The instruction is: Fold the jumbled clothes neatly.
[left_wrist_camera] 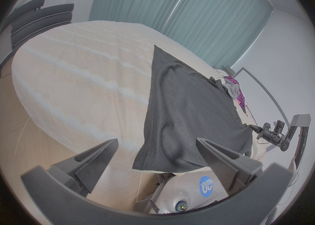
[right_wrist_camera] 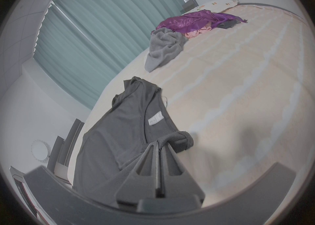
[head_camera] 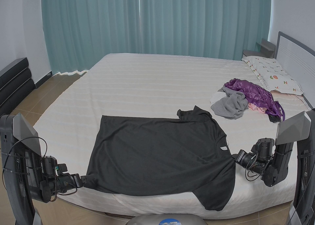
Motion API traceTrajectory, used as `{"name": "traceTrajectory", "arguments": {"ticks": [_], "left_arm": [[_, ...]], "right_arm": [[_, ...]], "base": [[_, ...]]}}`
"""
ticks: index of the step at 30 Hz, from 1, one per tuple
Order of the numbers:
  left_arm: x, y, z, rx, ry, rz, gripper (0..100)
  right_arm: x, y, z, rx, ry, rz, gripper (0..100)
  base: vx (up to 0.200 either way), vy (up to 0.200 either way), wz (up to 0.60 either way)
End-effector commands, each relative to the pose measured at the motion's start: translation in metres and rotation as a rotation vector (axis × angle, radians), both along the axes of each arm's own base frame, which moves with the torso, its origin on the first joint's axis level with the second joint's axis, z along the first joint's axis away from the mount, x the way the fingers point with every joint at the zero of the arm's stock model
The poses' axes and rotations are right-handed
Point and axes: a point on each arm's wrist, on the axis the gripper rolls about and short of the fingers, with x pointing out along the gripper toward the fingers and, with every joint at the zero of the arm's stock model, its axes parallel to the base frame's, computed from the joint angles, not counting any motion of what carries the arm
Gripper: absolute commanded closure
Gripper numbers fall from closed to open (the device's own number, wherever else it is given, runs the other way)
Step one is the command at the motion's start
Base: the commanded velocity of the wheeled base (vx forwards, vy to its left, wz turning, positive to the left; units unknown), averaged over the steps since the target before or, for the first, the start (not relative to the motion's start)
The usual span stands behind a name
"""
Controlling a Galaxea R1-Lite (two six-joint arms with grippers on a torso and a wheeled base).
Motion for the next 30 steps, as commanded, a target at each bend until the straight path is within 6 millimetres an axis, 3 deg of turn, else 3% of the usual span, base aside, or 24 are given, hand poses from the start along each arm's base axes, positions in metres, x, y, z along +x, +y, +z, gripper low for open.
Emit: {"name": "traceTrajectory", "arguments": {"ticks": [1,18,30], "left_arm": [[0.002,0.0,0.001,-0.001,-0.013,0.001,0],[0.007,-0.011,-0.001,0.012,-0.028,-0.054,0],[0.047,-0.032,-0.005,0.015,-0.117,-0.114,0]], "right_arm": [[0.011,-0.001,0.003,0.005,-0.041,-0.007,100],[0.034,-0.009,-0.004,0.012,-0.076,-0.039,100],[0.032,-0.012,-0.01,0.013,-0.055,-0.048,100]], "base": [[0.0,0.0,0.0],[0.0,0.0,0.0],[0.0,0.0,0.0]]}}
